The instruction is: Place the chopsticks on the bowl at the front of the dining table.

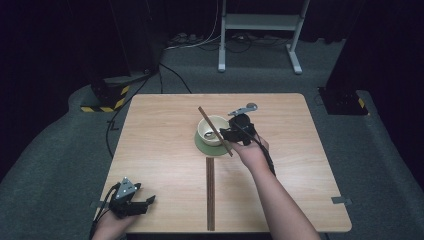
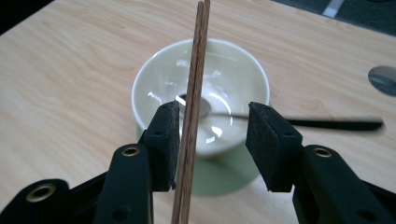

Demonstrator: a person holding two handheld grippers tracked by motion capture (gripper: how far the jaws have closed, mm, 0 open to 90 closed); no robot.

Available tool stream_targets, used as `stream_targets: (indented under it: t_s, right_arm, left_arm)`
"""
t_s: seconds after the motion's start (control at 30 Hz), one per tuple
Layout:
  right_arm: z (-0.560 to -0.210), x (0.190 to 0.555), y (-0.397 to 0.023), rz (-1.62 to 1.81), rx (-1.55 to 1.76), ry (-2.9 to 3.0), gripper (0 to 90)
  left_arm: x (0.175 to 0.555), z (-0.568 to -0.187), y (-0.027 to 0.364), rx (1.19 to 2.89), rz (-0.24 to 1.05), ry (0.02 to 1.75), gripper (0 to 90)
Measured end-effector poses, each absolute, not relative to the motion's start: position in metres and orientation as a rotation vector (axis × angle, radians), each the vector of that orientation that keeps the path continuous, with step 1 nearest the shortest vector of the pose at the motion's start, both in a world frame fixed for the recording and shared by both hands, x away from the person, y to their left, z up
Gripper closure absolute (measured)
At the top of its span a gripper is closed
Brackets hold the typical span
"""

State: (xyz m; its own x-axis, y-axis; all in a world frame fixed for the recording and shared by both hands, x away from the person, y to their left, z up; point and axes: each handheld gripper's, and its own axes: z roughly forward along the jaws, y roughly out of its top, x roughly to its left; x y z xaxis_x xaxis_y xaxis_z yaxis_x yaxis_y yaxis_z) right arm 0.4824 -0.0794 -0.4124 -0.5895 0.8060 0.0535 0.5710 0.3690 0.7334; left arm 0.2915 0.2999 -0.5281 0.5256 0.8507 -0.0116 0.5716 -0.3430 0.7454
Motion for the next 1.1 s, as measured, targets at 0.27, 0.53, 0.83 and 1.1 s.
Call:
stream_targets:
  t_s: [0.27,0.53,0.83,1.1]
  right_arm:
    - [-0.43,0.453,-0.106,1.058,1.023,2.309,75.8]
    - [-0.454,0.432,-0.115,1.175,0.992,2.242,84.6]
    - [-0.471,0.426,-0.124,1.224,1.032,2.225,82.9]
    - [-0.481,0.429,-0.118,1.218,1.026,2.251,81.1]
  left_arm:
    - [0.31,-0.517,0.281,2.079,0.501,1.194,55.5]
    - [0.365,-0.501,0.218,2.012,0.602,1.164,87.6]
    - [0.408,-0.492,0.145,1.918,0.554,1.111,85.6]
    - [0.428,-0.489,0.1,1.886,0.556,1.105,80.5]
